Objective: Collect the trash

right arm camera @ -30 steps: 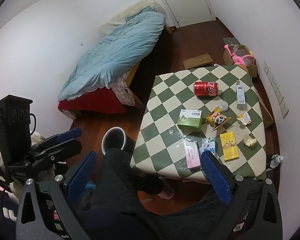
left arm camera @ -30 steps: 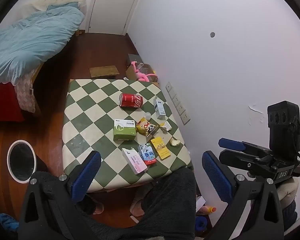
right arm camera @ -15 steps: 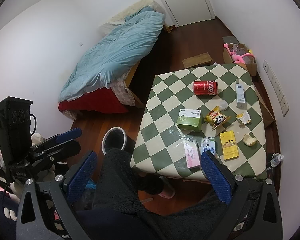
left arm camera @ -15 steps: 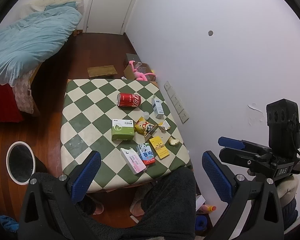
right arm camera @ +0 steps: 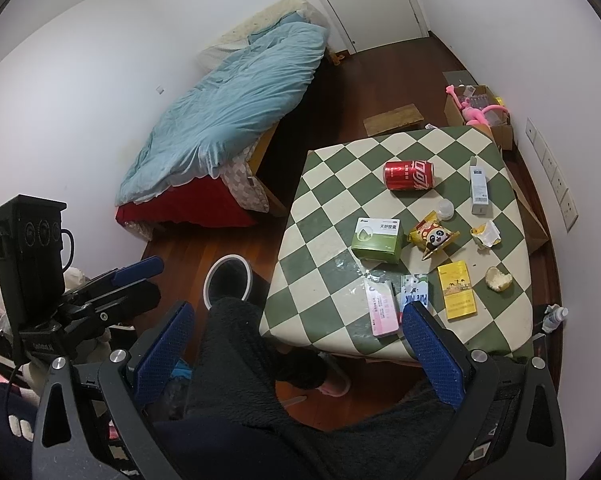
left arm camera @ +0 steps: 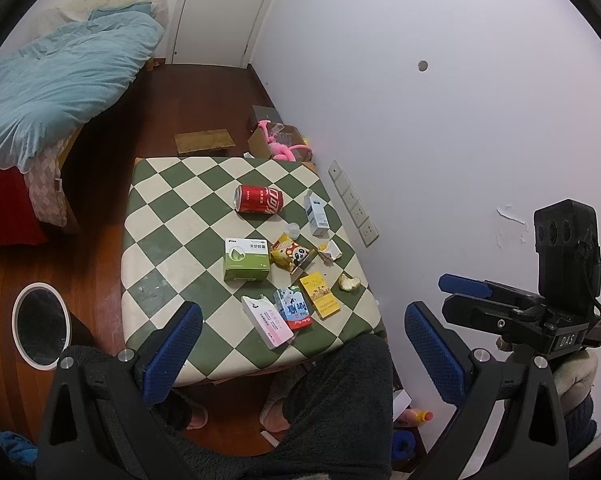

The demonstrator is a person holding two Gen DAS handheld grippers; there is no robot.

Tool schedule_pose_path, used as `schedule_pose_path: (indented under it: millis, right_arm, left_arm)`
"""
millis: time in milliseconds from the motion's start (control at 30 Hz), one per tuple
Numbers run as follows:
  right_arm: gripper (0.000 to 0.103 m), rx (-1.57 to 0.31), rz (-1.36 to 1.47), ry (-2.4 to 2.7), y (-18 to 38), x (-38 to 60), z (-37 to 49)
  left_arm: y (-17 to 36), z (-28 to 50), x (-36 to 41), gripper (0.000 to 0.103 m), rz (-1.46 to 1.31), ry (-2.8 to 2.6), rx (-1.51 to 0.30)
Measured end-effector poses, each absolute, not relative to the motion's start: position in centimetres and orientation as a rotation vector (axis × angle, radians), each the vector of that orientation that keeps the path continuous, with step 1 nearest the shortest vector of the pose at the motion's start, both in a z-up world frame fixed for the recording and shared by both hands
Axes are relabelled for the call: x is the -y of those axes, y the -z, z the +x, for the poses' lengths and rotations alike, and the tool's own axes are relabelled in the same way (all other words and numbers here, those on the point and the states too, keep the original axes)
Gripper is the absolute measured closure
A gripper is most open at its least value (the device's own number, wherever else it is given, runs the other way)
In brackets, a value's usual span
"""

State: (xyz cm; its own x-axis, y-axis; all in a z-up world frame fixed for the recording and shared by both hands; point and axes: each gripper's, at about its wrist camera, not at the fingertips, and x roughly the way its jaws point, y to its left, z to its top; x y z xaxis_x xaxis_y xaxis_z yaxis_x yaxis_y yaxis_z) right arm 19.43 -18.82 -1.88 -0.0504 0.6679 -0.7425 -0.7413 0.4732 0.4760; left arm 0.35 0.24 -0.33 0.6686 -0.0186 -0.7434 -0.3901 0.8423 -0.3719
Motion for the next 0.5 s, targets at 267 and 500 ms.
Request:
schedule_pose_path:
  millis: [267, 500]
  right_arm:
    - [0.000, -1.147, -0.078, -1.142, 2.02, 18.80, 19.58]
    - [0.000, -1.147, -0.079, -1.141, 2.23, 18.79, 19.72]
  left_arm:
    - [0.15, 0.09, -0.58, 0.000, -0.542, -0.246, -0.800]
    - [0.13, -0.04, -0.75, 0.000, -0.540, -0.250, -0.797]
